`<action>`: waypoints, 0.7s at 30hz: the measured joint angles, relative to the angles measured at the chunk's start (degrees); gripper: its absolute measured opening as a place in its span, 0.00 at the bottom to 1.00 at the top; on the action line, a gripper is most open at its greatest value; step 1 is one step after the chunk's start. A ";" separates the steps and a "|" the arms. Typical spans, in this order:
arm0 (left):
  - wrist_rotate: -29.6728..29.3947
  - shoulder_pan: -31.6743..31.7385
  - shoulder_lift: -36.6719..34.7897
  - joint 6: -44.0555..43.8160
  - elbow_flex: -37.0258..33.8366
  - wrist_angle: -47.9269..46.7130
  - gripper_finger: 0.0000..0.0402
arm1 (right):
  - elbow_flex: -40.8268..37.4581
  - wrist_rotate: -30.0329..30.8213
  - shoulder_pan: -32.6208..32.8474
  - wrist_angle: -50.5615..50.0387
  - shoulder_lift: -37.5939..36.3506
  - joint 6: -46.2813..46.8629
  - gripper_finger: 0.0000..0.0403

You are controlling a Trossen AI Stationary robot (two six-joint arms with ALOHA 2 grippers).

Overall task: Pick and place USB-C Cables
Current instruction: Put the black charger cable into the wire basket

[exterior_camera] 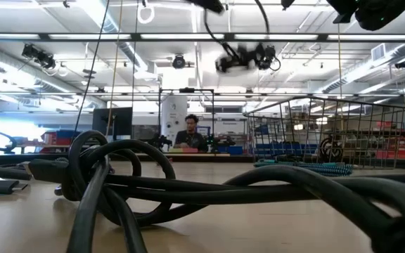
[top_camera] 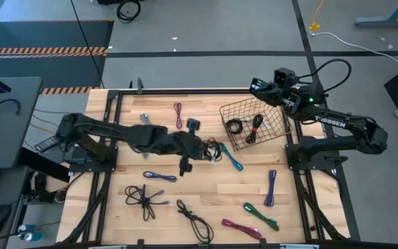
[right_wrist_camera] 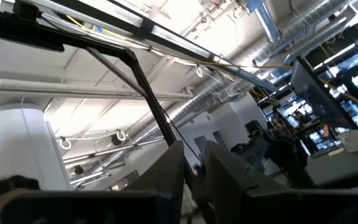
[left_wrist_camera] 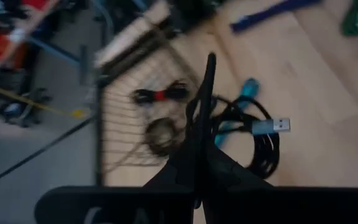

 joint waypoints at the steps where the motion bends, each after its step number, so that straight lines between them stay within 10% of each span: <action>1: -1.20 0.03 -0.90 0.02 1.32 -1.34 0.02 | 0.00 -0.95 -0.28 0.05 -0.02 -0.05 0.18; 21: -13.10 2.35 -6.99 6.95 26.27 -15.65 0.02 | 0.00 -0.67 1.71 -22.65 0.20 -16.13 0.19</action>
